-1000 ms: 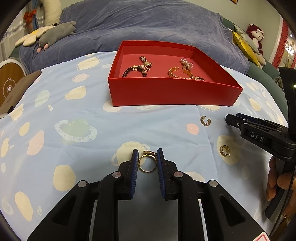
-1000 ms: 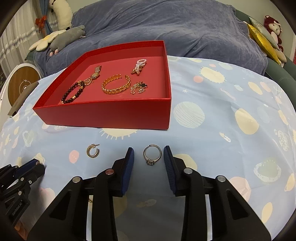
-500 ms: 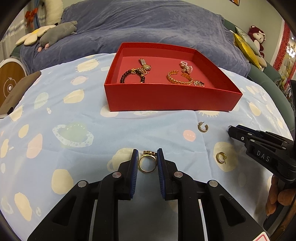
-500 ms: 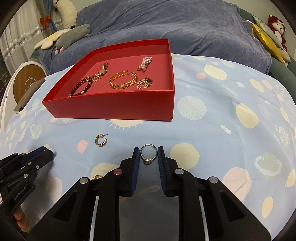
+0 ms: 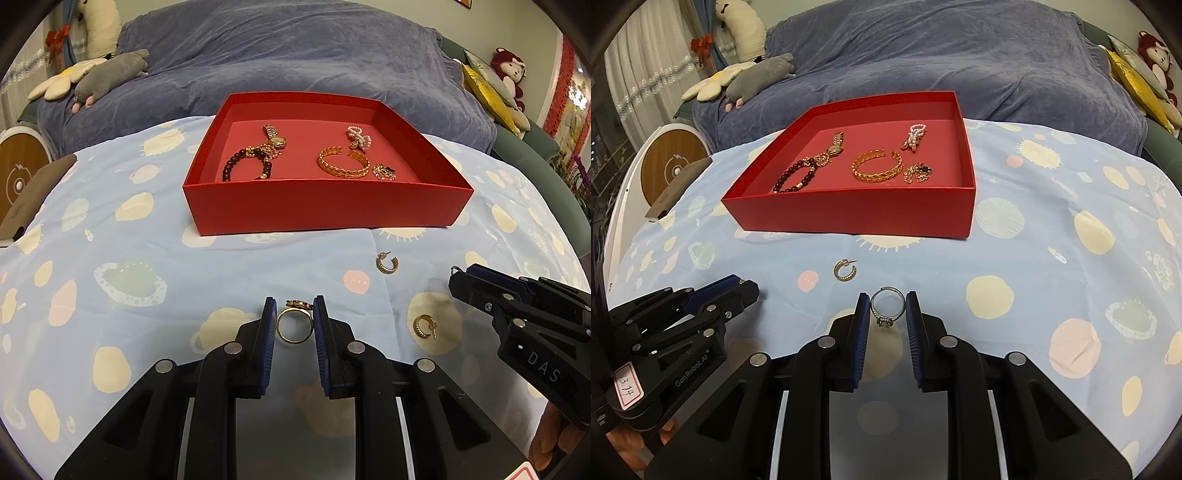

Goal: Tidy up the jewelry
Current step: 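Carry both rings into the red box and open both tools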

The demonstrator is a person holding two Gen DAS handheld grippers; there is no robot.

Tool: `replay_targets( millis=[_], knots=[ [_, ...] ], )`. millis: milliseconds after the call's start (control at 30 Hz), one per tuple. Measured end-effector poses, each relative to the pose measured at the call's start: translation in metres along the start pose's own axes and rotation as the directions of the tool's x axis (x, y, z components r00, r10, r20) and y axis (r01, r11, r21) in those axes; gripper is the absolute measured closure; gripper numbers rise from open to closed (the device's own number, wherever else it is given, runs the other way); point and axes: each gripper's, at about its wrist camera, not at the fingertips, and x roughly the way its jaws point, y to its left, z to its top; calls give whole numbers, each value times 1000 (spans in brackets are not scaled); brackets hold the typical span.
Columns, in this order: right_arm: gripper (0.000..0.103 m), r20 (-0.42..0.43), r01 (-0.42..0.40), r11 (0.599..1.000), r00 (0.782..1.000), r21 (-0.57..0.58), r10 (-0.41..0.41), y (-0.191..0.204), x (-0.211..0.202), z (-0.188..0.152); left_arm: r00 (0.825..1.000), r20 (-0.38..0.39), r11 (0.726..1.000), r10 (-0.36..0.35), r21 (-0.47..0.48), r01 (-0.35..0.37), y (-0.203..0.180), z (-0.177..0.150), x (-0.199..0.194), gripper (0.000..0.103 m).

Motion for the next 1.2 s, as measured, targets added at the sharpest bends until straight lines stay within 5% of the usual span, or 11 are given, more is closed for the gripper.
replay_targets(
  millis=[733,1200],
  knots=[
    [84,98,-19,1000,995,18,17,4,-25,39,988,144,996,58,-82,-47,37,49,-45,86],
    [84,144,1,1000,990,6,-2,-6,-6,90,987,155,999,30,-43,-23,17,107,-12,86]
  ],
)
